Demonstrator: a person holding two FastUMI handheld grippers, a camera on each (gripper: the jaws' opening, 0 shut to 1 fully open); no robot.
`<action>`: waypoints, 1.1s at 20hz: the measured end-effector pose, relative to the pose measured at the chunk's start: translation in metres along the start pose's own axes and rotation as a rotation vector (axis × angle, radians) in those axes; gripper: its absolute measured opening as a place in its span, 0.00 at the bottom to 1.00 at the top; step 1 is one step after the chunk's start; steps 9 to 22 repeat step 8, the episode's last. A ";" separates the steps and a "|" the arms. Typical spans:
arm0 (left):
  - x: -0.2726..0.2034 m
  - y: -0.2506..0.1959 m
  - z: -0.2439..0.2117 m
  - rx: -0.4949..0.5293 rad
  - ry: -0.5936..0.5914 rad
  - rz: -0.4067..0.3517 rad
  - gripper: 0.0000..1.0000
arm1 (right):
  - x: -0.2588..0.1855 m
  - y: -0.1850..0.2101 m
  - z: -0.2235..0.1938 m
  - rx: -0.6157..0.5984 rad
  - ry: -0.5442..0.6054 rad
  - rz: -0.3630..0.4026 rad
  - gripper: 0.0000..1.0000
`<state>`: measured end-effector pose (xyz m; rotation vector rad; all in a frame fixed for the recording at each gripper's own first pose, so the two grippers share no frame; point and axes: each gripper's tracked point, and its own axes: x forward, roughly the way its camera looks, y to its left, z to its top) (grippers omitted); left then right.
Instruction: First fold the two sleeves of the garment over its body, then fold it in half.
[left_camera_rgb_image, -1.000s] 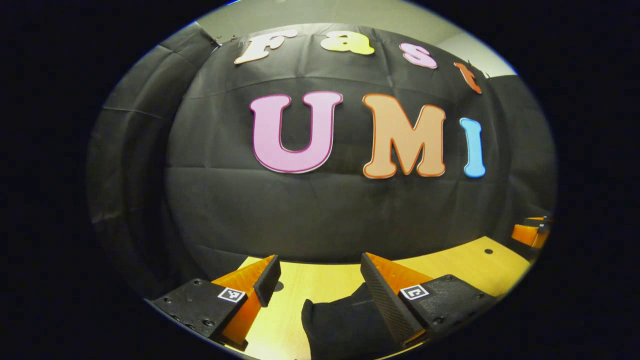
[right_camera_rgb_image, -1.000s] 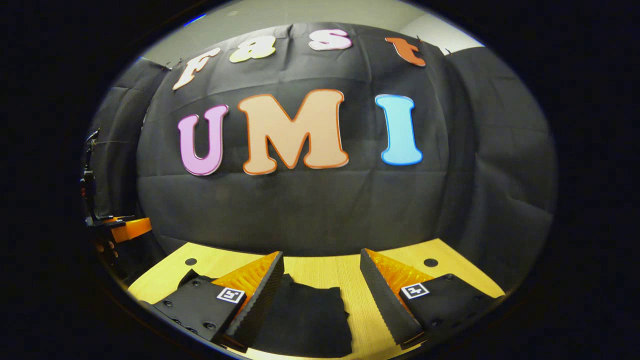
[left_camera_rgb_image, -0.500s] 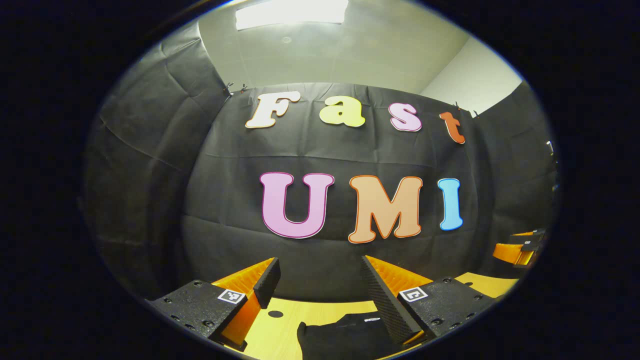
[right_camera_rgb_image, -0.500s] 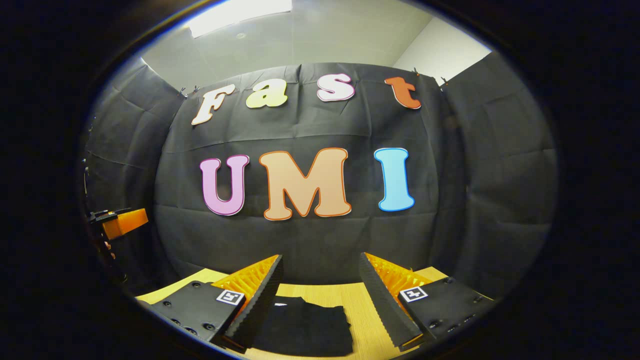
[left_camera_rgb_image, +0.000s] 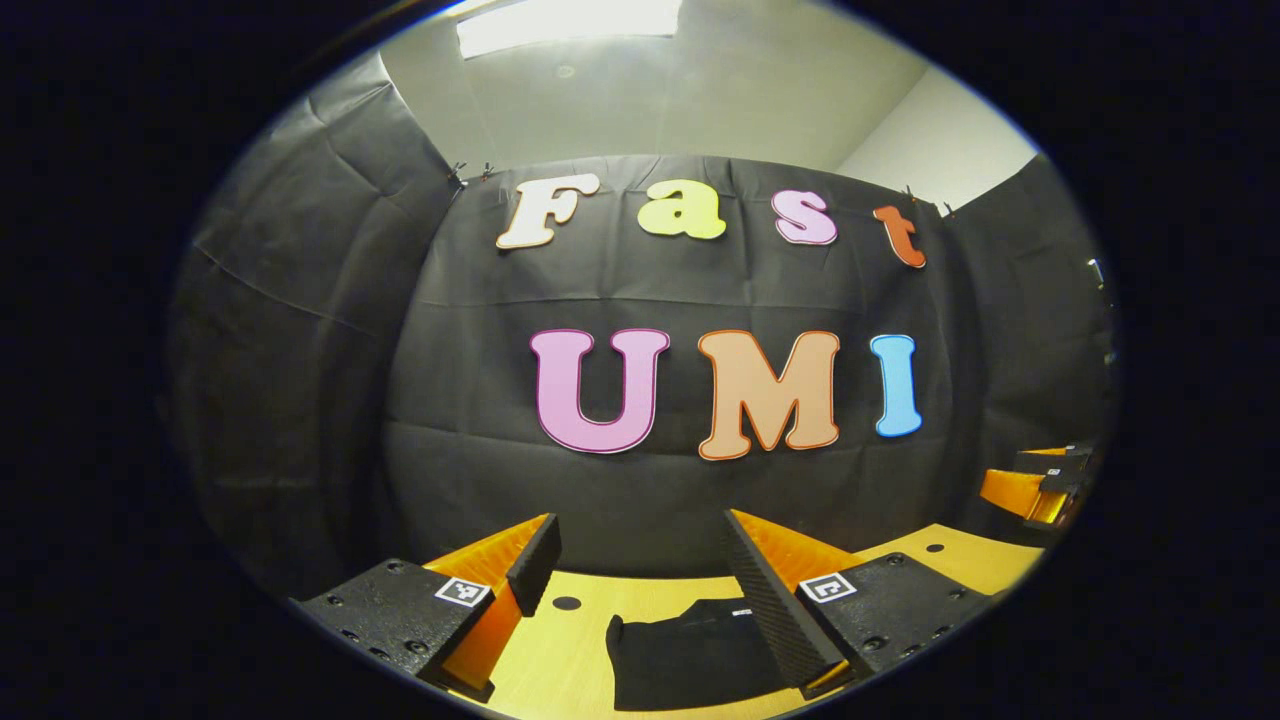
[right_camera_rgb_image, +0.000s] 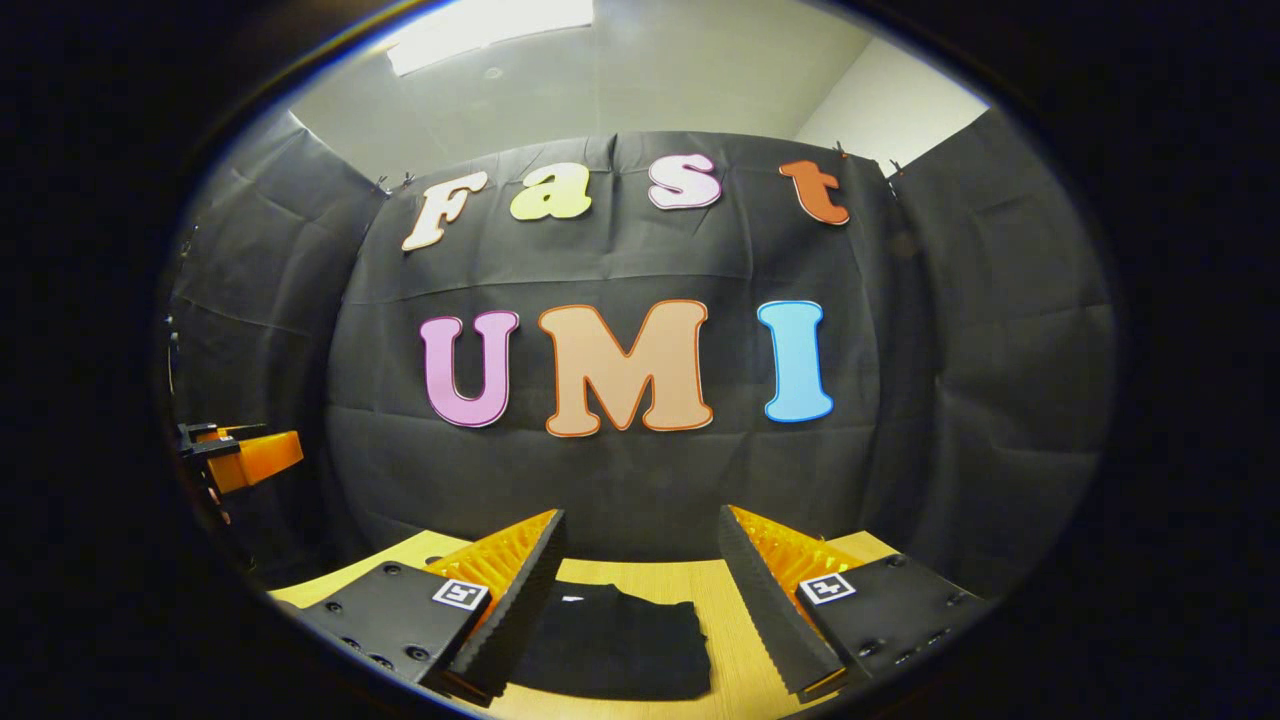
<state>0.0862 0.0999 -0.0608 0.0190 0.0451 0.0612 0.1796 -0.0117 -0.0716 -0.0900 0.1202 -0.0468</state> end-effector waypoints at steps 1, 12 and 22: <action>0.000 -0.002 0.001 0.000 -0.001 -0.003 0.99 | -0.001 -0.001 0.001 0.005 -0.001 -0.003 0.94; -0.003 -0.007 0.007 0.006 -0.011 -0.017 0.99 | -0.009 -0.016 0.012 0.016 -0.026 -0.039 0.96; -0.003 -0.007 0.007 0.006 -0.011 -0.017 0.99 | -0.009 -0.016 0.012 0.016 -0.026 -0.039 0.96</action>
